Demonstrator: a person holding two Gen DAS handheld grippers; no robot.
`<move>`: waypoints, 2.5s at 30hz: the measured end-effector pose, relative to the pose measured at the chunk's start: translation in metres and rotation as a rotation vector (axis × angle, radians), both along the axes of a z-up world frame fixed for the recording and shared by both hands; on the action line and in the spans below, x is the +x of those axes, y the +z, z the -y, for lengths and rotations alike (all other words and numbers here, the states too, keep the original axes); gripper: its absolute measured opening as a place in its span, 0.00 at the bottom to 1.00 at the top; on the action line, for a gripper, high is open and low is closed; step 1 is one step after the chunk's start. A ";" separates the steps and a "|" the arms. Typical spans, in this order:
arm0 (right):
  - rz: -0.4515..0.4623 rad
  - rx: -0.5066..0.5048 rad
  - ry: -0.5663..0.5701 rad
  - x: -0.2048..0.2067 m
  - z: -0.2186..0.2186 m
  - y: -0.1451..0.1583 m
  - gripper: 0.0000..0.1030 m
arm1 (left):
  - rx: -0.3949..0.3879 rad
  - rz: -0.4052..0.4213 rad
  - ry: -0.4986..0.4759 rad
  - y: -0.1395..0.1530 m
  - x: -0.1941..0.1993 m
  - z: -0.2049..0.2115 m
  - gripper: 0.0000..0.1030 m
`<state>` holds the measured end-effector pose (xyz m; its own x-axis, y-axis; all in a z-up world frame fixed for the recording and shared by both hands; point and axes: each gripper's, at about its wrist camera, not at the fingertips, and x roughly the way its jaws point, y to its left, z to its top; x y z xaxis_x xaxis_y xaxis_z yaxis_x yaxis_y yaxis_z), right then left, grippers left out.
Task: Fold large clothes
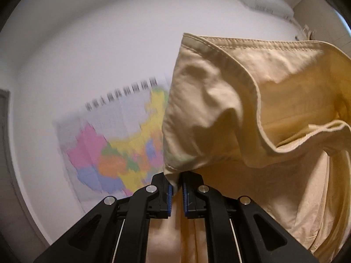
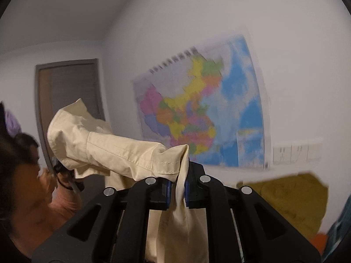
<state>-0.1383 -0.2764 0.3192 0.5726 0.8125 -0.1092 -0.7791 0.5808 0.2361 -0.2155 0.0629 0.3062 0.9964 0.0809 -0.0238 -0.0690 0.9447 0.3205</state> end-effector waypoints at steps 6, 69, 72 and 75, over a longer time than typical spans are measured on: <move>-0.347 -0.072 -0.046 0.166 -0.043 -0.090 0.09 | -0.025 -0.321 0.110 -0.106 0.155 -0.023 0.05; -0.512 -0.521 -0.271 0.206 -0.045 -0.252 0.90 | -0.324 -0.807 0.044 -0.264 0.277 -0.145 0.73; -0.621 -0.538 -0.279 0.157 -0.029 -0.288 0.91 | -0.350 -0.804 0.038 -0.269 0.260 -0.147 0.73; -0.740 -0.468 -0.272 0.124 -0.009 -0.325 0.91 | -0.372 -0.803 0.030 -0.272 0.250 -0.145 0.73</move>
